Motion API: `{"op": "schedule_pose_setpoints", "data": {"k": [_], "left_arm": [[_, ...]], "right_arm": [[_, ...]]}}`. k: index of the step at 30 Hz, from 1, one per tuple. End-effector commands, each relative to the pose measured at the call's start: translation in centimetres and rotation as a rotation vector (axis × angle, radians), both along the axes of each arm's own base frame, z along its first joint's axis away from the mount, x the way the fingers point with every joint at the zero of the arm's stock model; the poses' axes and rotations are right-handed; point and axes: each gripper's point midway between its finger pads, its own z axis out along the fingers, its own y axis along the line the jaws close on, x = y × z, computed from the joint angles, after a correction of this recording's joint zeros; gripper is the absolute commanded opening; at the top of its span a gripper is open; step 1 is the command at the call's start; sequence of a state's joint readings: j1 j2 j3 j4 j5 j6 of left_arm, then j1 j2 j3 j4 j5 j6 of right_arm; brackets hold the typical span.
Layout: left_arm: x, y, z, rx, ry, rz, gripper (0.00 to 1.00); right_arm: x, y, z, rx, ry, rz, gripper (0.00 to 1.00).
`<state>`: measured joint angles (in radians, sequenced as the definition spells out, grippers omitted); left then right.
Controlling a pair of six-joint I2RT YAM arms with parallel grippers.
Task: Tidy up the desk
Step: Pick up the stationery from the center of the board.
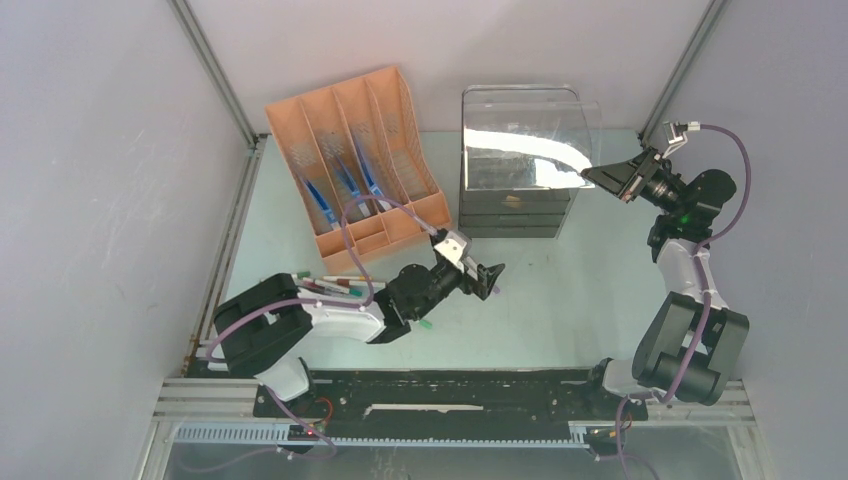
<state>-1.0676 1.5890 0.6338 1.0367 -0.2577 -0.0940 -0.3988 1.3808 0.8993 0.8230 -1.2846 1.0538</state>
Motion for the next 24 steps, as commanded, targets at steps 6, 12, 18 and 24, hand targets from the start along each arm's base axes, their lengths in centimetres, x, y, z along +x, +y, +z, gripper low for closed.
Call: {"op": "schedule_pose_setpoints", "data": {"k": [6,12,18,24], "left_arm": [[-1.3,-1.2,-3.0,0.123,0.196,-0.094,1.0],[-1.5,-1.3,-5.7,0.188,0.275,-0.094,1.0],[-0.3,-1.5,-9.0,0.308,0.39,-0.027,1.0],[0.7,-1.5,-11.1,0.44,0.469,0.033,1.0]], "right_arm": [[-0.4,0.0,1.0,-0.019,-0.046,-0.018,0.2],[-0.3,0.0,0.9,-0.019,-0.045,-0.017,0.2],[-0.3,0.0,0.8,-0.019,-0.043,-0.017,0.2],[-0.3,0.0,0.8,-0.02,-0.044,-0.017,0.2]]}}
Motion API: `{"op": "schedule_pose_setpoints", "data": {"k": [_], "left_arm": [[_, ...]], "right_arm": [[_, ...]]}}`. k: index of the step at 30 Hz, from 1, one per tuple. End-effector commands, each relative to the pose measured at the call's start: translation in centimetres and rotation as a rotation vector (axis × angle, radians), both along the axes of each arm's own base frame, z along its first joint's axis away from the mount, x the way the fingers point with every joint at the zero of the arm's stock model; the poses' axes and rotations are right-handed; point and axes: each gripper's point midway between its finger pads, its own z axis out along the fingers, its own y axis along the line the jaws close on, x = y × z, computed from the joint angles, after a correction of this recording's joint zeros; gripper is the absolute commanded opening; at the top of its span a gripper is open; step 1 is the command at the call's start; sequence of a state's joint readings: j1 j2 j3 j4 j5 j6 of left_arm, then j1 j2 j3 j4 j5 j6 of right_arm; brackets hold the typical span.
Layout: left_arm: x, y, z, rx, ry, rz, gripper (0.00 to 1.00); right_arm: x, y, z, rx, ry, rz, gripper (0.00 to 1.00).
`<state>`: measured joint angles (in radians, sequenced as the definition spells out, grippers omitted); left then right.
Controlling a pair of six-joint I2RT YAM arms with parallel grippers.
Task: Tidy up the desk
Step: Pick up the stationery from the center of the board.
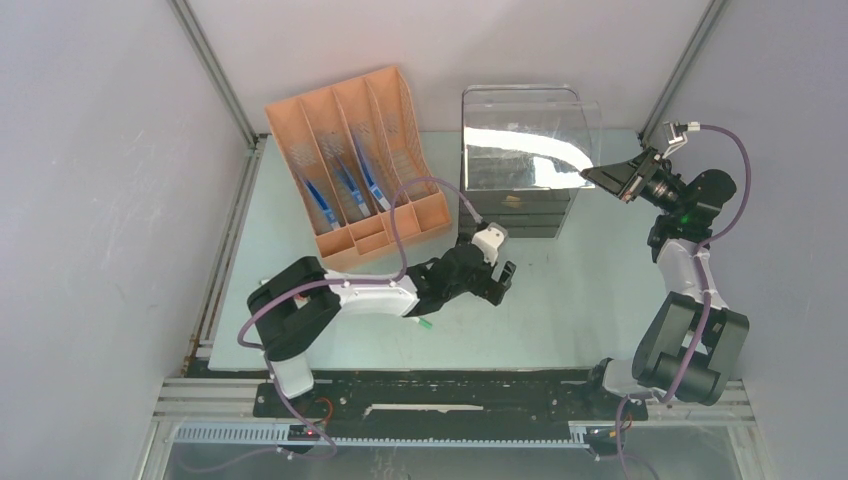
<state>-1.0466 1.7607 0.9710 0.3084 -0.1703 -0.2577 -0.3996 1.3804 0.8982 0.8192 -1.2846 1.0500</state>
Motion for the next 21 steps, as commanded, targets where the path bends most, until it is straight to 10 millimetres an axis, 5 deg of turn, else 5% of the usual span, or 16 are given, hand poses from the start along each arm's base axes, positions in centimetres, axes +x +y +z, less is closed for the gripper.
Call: {"op": "schedule_pose_setpoints", "data": {"k": [1,21], "left_arm": [[0.5,1.3,-1.3,0.086,0.045,0.064,1.0],[1.1,2.1,-5.5,0.236,0.131,0.12,0.95]], "right_arm": [[-0.3,0.0,0.9,-0.019,-0.045,-0.017,0.2],[-0.3,0.0,0.8,-0.019,-0.043,-0.017,0.2]]}}
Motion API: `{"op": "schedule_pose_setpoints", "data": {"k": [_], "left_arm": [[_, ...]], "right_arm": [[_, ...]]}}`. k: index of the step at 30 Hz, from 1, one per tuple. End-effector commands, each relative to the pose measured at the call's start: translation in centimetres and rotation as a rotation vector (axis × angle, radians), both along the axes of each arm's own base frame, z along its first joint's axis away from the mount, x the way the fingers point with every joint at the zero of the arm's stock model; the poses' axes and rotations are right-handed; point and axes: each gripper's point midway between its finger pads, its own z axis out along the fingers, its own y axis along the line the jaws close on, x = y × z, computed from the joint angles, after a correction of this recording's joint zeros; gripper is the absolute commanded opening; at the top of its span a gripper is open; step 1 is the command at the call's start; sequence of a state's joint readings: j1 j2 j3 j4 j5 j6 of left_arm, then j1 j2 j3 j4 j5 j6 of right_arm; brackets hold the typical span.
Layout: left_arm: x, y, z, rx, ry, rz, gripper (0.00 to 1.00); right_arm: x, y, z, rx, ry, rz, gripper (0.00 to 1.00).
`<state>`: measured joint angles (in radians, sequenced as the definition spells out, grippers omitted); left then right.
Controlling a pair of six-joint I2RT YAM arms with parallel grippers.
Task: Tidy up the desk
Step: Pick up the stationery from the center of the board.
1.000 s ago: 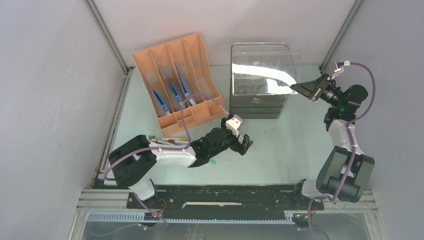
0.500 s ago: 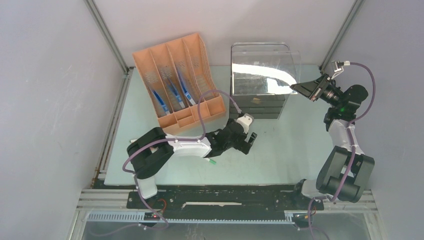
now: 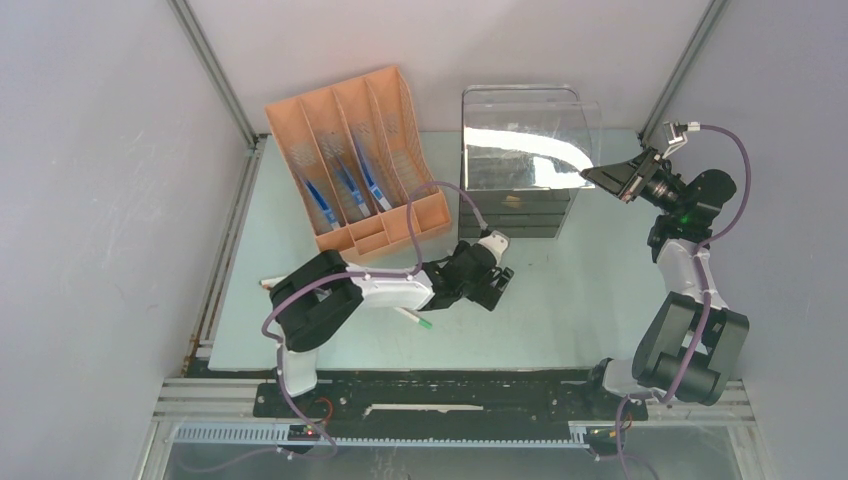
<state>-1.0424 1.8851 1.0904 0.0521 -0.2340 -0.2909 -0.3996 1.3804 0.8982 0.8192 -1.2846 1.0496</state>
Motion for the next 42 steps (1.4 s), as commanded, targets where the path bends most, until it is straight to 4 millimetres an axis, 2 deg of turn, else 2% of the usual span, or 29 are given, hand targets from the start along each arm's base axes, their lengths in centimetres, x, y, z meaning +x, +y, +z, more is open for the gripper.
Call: {"op": "schedule_pose_setpoints", "data": {"k": [1,9,16,19,35,38,42], "left_arm": [[1.0,0.1,0.0,0.014,0.007,0.048,0.95],[1.2,1.1,0.6,0.036,-0.012,0.08,0.94],[1.4,1.5,0.0,0.05,-0.004,0.101,0.94],[1.4,1.6,-0.3,0.051,0.005,0.107,0.87],[1.7,1.6,-1.8,0.068,0.043,0.126,0.73],[1.7,1.5,-1.9,0.063,0.046,0.131,0.62],[1.5,1.3,-1.4,0.04,0.05,0.127,0.36]], "right_arm": [[-0.3,0.0,0.8,-0.019,-0.043,-0.017,0.2],[-0.2,0.0,0.8,-0.018,-0.043,-0.016,0.2],[-0.3,0.0,0.8,-0.019,-0.043,-0.014,0.2],[-0.2,0.0,0.8,-0.018,-0.042,-0.014,0.2],[-0.2,0.0,0.8,-0.019,-0.044,-0.013,0.2],[-0.3,0.1,0.8,-0.019,-0.043,-0.011,0.2],[-0.3,0.1,0.8,-0.018,-0.041,-0.011,0.2]]}}
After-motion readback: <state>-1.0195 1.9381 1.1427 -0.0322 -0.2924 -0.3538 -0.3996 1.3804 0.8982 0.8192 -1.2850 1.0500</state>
